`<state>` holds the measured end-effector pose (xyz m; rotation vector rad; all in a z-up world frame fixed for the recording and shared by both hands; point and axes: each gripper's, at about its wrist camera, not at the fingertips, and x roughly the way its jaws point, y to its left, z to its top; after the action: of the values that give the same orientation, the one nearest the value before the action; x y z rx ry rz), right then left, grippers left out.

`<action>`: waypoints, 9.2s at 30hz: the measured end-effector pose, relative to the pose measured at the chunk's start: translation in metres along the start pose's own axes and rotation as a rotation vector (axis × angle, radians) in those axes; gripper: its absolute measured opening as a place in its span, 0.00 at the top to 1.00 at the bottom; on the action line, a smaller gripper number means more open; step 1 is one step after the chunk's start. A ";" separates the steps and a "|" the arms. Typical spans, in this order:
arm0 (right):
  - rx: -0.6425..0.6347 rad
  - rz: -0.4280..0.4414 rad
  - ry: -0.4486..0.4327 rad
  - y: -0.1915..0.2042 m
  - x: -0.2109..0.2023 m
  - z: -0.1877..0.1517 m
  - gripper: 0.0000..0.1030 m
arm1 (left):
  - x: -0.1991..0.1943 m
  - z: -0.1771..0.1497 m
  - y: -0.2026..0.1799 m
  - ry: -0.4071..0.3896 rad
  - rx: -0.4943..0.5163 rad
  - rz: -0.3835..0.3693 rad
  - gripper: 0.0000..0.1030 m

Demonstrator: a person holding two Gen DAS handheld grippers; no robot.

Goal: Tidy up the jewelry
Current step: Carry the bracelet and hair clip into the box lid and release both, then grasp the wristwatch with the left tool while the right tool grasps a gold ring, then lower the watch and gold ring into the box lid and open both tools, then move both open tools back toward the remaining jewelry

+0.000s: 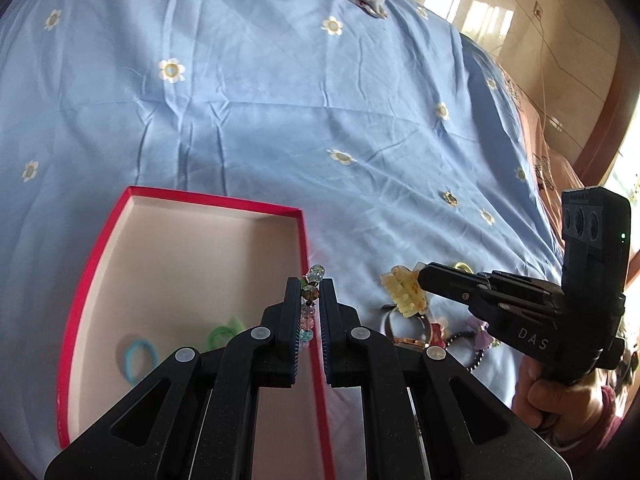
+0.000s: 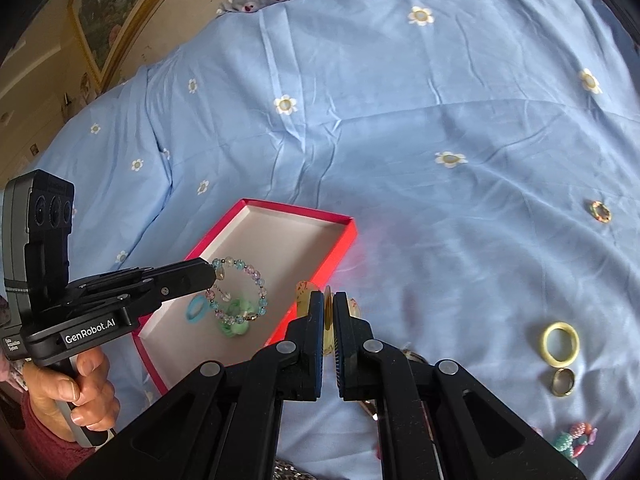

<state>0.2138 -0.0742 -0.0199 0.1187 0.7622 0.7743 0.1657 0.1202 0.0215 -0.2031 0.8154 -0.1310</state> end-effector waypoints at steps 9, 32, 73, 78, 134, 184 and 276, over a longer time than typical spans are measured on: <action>-0.021 0.035 0.013 0.020 0.017 0.007 0.96 | -0.006 0.000 0.026 -0.013 -0.038 0.037 0.93; -0.060 0.082 0.102 0.055 0.100 0.019 0.96 | 0.036 0.005 0.096 0.044 -0.175 0.034 0.93; -0.011 0.045 0.064 0.036 0.046 -0.008 0.56 | -0.014 -0.041 0.087 -0.001 -0.242 0.188 0.41; 0.001 -0.005 0.035 0.026 0.010 -0.026 0.52 | -0.029 -0.056 0.061 -0.024 -0.224 0.164 0.38; 0.171 -0.311 -0.020 -0.120 -0.080 -0.072 0.46 | 0.079 -0.056 -0.093 0.156 0.067 -0.014 0.28; 0.003 -0.130 0.017 -0.019 -0.052 -0.064 0.79 | -0.002 -0.072 -0.042 0.012 -0.034 -0.058 0.77; 0.001 -0.080 0.051 0.011 -0.037 -0.066 0.65 | -0.038 -0.086 0.023 -0.038 -0.171 0.049 0.63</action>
<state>0.1460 -0.1022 -0.0424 0.0694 0.8111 0.7033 0.0775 0.1392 -0.0145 -0.3456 0.7939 -0.0106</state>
